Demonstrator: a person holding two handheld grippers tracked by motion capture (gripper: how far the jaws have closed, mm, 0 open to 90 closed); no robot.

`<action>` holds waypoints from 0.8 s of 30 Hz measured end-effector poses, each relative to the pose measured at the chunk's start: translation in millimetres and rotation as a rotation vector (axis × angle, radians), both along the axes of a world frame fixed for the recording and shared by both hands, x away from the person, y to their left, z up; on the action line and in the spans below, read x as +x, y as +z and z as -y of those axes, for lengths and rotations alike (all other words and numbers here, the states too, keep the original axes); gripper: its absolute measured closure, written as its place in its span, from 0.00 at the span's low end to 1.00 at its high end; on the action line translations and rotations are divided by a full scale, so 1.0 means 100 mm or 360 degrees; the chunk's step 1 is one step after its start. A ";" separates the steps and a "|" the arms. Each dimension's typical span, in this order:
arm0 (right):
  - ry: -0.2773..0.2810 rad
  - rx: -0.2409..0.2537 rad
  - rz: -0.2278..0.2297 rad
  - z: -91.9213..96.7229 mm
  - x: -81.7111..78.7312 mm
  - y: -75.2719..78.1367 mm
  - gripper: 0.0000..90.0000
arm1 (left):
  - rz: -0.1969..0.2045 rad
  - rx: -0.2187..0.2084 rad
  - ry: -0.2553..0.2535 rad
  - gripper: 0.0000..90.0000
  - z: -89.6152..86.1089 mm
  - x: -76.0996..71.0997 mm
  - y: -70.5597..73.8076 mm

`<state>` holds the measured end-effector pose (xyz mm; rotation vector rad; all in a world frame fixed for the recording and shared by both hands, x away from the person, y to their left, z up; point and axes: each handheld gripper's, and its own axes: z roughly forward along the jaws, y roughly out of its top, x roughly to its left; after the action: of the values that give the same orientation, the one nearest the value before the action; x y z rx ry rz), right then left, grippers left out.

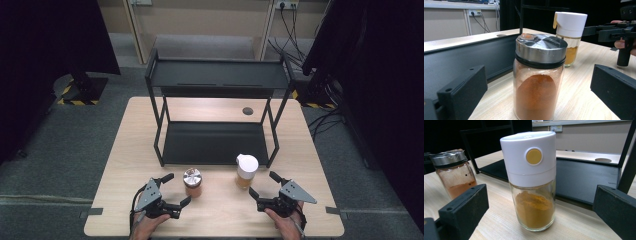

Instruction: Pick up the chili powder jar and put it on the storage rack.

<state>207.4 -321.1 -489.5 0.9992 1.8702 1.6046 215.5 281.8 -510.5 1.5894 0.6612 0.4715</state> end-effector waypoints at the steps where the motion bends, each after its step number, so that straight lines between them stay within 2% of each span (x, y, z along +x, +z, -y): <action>1: -0.0001 0.0003 -0.0001 0.00 0.00 0.00 0.01 | 0.0000 0.0004 0.0003 0.00 0.01 0.00 0.00; 12: -0.0003 0.0011 0.0000 0.00 0.00 -0.01 0.01 | -0.0007 0.0031 0.0010 0.00 0.09 0.02 0.01; 24: -0.0002 0.0027 -0.0001 0.00 0.00 -0.01 0.01 | -0.0025 0.0063 0.0016 0.00 0.19 0.12 0.04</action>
<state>207.3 -321.6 -490.8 1.0077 1.8588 1.6222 227.2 263.2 -506.5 1.6290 0.6762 0.4825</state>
